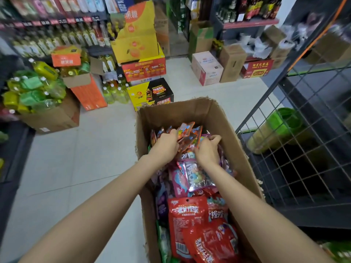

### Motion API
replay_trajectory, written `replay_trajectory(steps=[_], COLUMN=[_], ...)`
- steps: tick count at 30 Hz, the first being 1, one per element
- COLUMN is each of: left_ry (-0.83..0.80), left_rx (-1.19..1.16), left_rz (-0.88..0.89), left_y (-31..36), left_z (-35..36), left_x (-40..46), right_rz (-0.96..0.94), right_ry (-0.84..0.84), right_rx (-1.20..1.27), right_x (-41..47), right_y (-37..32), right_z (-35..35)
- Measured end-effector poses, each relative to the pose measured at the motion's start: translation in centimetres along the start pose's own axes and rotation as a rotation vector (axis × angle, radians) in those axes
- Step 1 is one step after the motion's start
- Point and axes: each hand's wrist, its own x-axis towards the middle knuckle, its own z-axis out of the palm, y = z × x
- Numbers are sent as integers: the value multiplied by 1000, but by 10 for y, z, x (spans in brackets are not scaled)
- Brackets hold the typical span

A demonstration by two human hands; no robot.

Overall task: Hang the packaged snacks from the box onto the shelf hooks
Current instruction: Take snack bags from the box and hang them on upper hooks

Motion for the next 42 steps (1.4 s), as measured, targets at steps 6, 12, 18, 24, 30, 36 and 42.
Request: replay_trajectory(steps=[6,12,18,24,30,36,42], left_ry=[86,207,147,-106,-204,-100,24], left_rx=[-287,-540,-283,-312,84,380,261], left_rz=[-53,-176,199,143,-143,-102,-116], left_y=[-3,-15,-11,-16,-6,-3,-9], left_z=[-16,-35,-43,-45,-14,-7,-18], left_x=[-16,-17,-33,-36,2,10,2], right_rz=[-15,-135,250,127,-85,-139,-123], right_ry=[50,12,-441,-262,62,106,76], right_rx=[97,58,1055,929,249,55,142], right_x=[-2,-9,-9,-9,-5,-10,-13], right_y=[-4,-22,-44,-34,-31,-32,-26], right_z=[-2,-22,-61,-62,-60,-70,-68])
